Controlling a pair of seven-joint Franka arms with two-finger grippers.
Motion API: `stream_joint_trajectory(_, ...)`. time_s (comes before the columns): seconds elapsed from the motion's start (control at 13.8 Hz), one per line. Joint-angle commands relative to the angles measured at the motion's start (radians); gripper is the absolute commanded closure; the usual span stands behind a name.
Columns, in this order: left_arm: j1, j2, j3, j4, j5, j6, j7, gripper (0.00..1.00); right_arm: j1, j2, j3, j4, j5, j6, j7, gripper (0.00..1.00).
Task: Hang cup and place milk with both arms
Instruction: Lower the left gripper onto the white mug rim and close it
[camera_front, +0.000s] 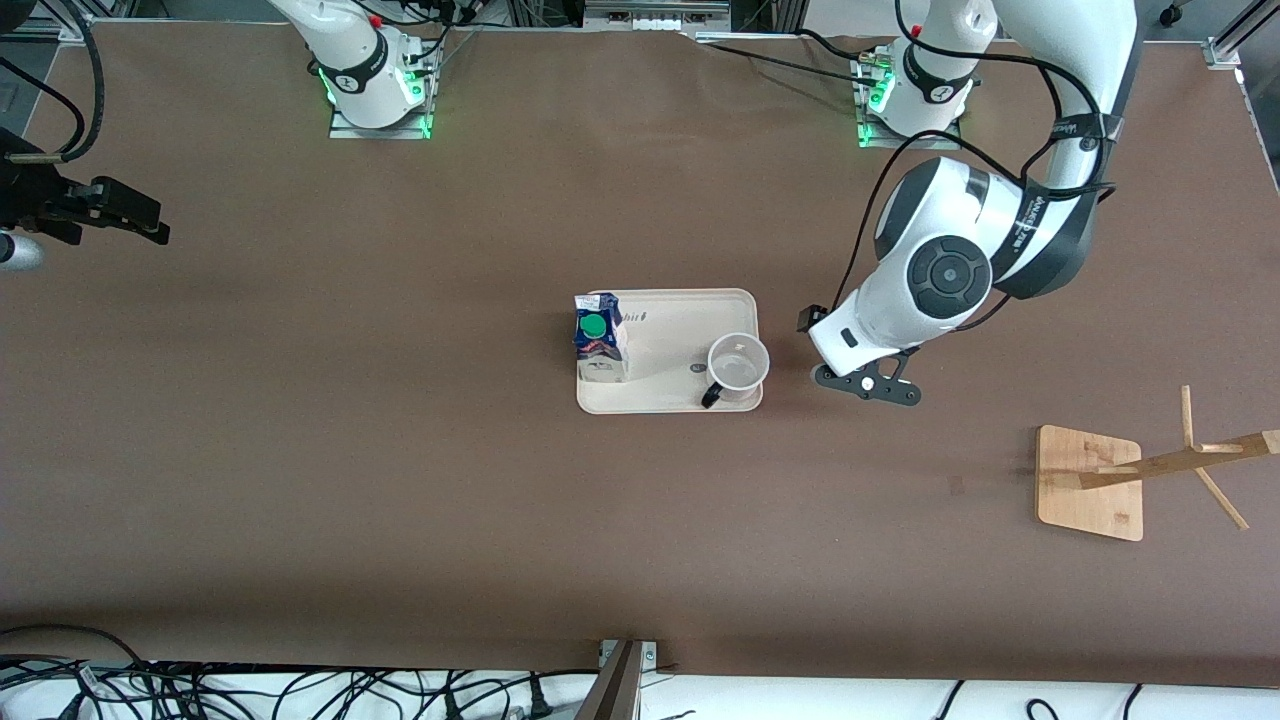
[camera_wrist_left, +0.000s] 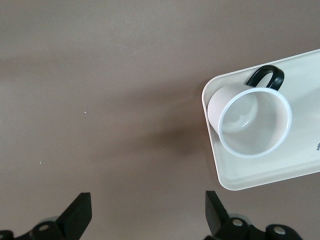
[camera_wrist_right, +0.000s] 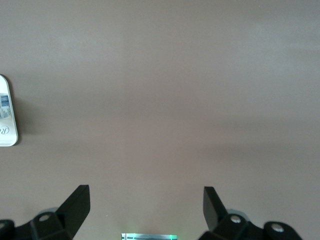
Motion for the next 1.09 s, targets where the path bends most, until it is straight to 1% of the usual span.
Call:
stream_joint_trajectory(0.0,-0.03,0.011,0.0,-0.005,0.008,0.054,-0.004,0.0,0.0,0.002,0.0,0.018,0.012,-0.02,-0.003,0.0)
stream_joint_trajectory(0.29,-0.07,0.028,0.002,-0.042,0.018,0.138,-0.006,0.0,0.0,0.002,0.0,0.018,0.012,-0.02,-0.003,0.0)
stream_joint_trajectory(1.02,-0.096,0.099,0.002,-0.052,0.021,0.252,-0.032,0.0,0.0,0.002,0.001,0.018,0.013,-0.021,-0.003,0.0)
